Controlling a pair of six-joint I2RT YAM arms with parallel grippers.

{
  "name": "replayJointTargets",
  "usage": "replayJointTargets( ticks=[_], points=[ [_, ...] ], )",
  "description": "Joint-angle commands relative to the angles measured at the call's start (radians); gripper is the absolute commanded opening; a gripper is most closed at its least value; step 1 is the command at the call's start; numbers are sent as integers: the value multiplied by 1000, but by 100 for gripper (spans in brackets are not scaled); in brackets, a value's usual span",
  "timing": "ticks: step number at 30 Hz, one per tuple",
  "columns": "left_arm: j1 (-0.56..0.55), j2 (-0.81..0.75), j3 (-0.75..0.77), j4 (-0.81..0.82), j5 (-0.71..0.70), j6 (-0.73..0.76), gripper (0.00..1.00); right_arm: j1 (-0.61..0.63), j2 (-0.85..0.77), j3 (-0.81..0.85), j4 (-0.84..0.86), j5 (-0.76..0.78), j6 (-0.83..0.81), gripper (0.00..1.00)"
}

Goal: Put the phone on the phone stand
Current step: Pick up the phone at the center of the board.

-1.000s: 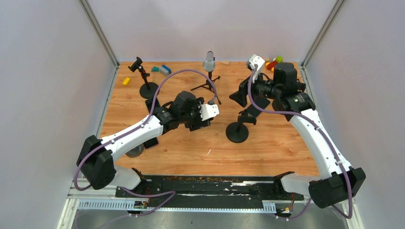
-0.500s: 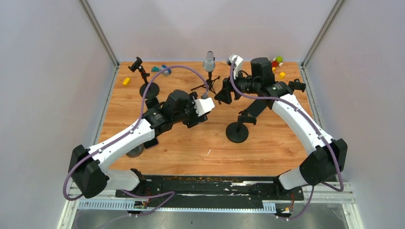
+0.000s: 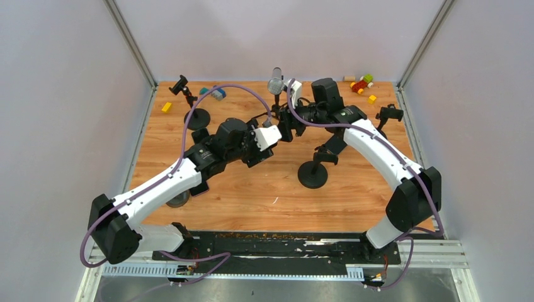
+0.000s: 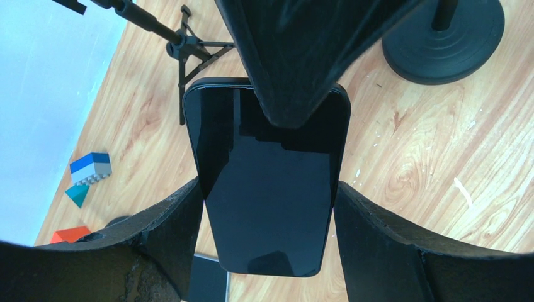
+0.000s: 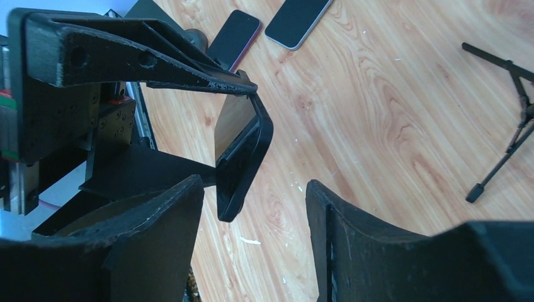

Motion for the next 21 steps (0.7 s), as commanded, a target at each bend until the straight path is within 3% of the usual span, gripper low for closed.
replayJointTargets(
  ticks=[1, 21],
  points=[
    [2, -55, 2, 115, -10, -35, 0, 20, 10, 37, 31, -27, 37, 61],
    [-25, -47, 10, 165, -76, -9, 0, 53, -24, -42, 118, -31, 119, 47]
  ],
)
